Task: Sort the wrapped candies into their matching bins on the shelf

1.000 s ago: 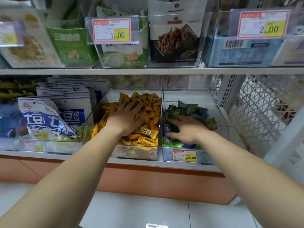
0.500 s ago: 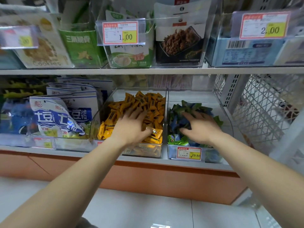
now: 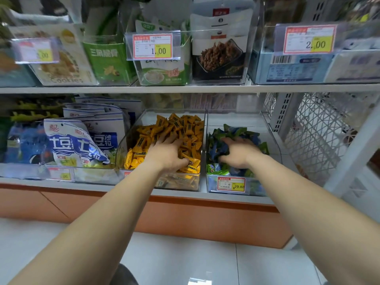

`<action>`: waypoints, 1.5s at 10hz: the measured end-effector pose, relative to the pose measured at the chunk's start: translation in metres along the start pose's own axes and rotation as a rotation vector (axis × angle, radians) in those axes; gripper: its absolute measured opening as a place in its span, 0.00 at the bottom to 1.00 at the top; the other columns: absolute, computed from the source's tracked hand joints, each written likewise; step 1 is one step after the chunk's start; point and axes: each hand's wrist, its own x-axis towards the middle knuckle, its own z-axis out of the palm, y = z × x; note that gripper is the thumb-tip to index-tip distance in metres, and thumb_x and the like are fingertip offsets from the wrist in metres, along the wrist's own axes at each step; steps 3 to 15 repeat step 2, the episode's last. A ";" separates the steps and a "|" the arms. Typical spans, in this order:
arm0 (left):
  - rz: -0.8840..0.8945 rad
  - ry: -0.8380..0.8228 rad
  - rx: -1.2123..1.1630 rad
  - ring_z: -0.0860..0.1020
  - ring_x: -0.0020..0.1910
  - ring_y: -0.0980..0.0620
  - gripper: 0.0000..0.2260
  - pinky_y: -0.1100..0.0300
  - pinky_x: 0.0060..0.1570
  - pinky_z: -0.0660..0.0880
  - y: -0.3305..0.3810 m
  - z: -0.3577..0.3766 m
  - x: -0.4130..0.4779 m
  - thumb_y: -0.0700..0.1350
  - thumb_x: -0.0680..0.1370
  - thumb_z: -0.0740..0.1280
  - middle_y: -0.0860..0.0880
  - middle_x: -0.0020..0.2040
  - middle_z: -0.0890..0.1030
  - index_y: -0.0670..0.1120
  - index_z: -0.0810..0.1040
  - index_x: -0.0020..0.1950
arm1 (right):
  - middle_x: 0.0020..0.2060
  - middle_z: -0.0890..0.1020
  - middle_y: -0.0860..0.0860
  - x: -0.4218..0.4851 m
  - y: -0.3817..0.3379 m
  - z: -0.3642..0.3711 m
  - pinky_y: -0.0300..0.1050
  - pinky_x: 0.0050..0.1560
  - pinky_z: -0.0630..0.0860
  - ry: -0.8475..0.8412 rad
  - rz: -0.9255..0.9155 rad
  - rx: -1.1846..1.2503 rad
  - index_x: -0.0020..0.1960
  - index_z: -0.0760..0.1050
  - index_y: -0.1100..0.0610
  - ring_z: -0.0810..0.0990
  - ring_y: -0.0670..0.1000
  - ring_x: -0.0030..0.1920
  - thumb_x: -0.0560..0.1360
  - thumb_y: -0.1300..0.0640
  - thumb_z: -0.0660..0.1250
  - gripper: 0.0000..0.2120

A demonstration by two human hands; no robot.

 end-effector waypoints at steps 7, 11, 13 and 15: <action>0.122 0.147 -0.182 0.66 0.74 0.50 0.30 0.51 0.71 0.66 0.010 -0.051 -0.046 0.62 0.77 0.64 0.51 0.76 0.68 0.54 0.64 0.77 | 0.69 0.73 0.52 -0.061 -0.008 -0.043 0.55 0.63 0.74 0.220 -0.164 0.035 0.72 0.68 0.45 0.71 0.57 0.67 0.75 0.39 0.64 0.27; 0.122 0.147 -0.182 0.66 0.74 0.50 0.30 0.51 0.71 0.66 0.010 -0.051 -0.046 0.62 0.77 0.64 0.51 0.76 0.68 0.54 0.64 0.77 | 0.69 0.73 0.52 -0.061 -0.008 -0.043 0.55 0.63 0.74 0.220 -0.164 0.035 0.72 0.68 0.45 0.71 0.57 0.67 0.75 0.39 0.64 0.27; 0.122 0.147 -0.182 0.66 0.74 0.50 0.30 0.51 0.71 0.66 0.010 -0.051 -0.046 0.62 0.77 0.64 0.51 0.76 0.68 0.54 0.64 0.77 | 0.69 0.73 0.52 -0.061 -0.008 -0.043 0.55 0.63 0.74 0.220 -0.164 0.035 0.72 0.68 0.45 0.71 0.57 0.67 0.75 0.39 0.64 0.27; 0.122 0.147 -0.182 0.66 0.74 0.50 0.30 0.51 0.71 0.66 0.010 -0.051 -0.046 0.62 0.77 0.64 0.51 0.76 0.68 0.54 0.64 0.77 | 0.69 0.73 0.52 -0.061 -0.008 -0.043 0.55 0.63 0.74 0.220 -0.164 0.035 0.72 0.68 0.45 0.71 0.57 0.67 0.75 0.39 0.64 0.27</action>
